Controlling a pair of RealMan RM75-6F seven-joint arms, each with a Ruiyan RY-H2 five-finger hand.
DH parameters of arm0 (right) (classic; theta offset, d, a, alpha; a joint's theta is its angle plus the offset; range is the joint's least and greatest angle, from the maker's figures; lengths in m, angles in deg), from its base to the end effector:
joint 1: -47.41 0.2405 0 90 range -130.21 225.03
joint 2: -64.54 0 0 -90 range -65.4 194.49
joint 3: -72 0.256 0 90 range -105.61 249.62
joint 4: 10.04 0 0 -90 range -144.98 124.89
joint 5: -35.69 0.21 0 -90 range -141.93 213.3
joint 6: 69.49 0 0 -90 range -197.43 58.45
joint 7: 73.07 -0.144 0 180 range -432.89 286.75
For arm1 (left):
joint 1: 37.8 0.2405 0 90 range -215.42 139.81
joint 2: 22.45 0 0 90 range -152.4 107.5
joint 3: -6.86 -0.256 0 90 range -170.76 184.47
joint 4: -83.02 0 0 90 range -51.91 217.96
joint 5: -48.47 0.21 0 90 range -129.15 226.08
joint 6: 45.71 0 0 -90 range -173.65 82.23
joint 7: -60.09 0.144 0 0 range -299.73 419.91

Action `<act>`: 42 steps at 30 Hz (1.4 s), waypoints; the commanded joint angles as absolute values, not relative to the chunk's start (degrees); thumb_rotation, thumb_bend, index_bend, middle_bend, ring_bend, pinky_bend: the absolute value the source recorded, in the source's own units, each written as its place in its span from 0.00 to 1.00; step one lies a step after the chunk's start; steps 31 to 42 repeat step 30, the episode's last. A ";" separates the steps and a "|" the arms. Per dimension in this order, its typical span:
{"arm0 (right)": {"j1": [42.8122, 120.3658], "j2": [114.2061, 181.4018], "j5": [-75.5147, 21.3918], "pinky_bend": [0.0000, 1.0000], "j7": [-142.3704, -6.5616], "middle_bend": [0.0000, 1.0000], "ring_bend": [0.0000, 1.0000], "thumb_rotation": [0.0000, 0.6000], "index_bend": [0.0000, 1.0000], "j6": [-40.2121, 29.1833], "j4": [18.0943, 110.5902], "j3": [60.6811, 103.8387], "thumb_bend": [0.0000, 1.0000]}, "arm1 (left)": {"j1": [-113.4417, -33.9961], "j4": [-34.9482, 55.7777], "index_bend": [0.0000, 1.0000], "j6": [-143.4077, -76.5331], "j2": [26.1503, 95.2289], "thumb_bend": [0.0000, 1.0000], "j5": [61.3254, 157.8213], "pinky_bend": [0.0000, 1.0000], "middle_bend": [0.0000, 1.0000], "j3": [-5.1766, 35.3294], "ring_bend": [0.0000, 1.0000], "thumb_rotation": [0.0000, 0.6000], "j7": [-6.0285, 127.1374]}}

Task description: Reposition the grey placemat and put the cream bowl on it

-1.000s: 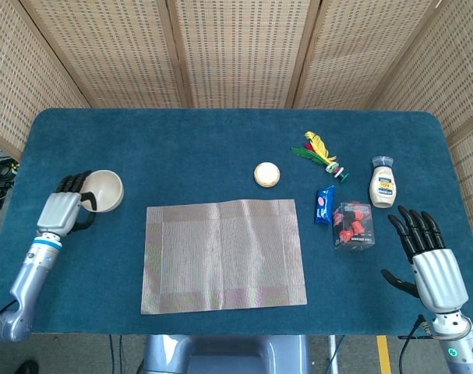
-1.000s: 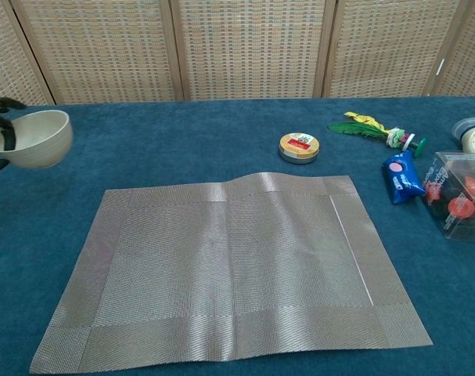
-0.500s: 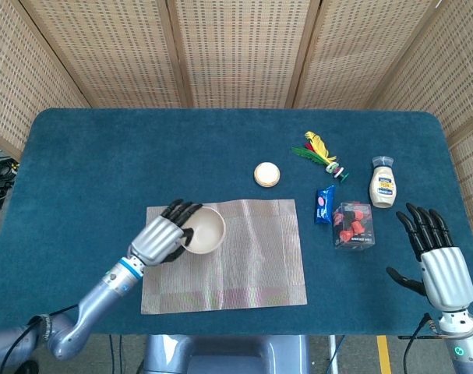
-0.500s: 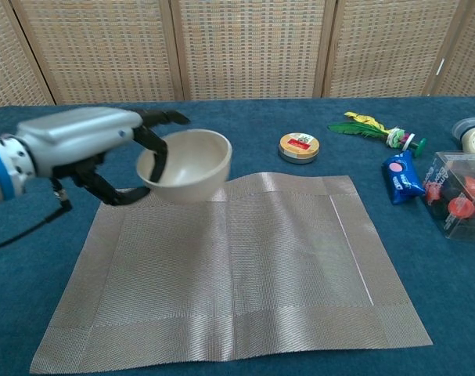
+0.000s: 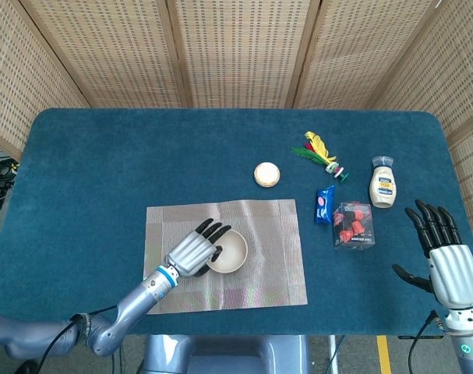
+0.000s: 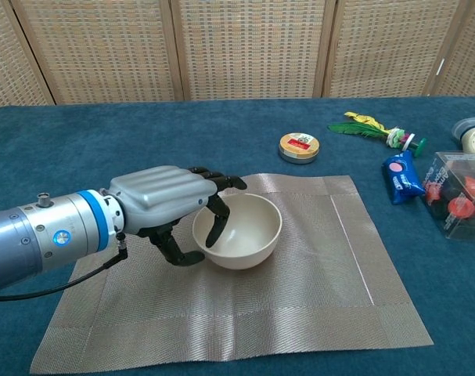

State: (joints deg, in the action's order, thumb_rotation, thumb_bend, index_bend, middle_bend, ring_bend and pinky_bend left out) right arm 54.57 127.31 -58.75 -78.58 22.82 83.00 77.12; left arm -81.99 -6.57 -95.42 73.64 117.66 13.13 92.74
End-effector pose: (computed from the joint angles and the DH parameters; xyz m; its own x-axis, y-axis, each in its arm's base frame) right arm -0.2725 -0.1965 0.1789 0.2968 0.1588 0.9416 -0.9217 -0.2104 0.3260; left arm -0.0957 0.2814 -0.0792 0.6074 0.2833 0.7421 0.6924 -0.6468 -0.3198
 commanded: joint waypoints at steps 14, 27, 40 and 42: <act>54.44 127.49 -59.31 0.00 -77.02 0.00 0.00 1.00 0.02 23.08 83.47 77.00 0.00 | -70.17 -18.71 0.00 -116.58 53.59 0.00 124.28 0.00 0.00 14.29 0.00 1.00 85.26; 53.71 127.96 -54.71 0.00 -70.12 0.00 0.00 1.00 0.00 21.42 84.11 77.81 0.00 | -49.66 -17.80 0.00 -137.41 43.51 0.00 125.99 0.00 0.00 6.74 0.00 1.00 73.68; 53.62 128.04 -54.05 0.00 -69.07 0.00 0.00 1.00 0.00 21.09 84.16 77.89 0.00 | -47.07 -17.58 0.00 -138.44 42.20 0.00 125.98 0.00 0.00 5.72 0.00 1.00 71.03; 53.62 128.04 -54.05 0.00 -69.07 0.00 0.00 1.00 0.00 21.09 84.16 77.89 0.00 | -47.07 -17.58 0.00 -138.44 42.20 0.00 125.98 0.00 0.00 5.72 0.00 1.00 71.03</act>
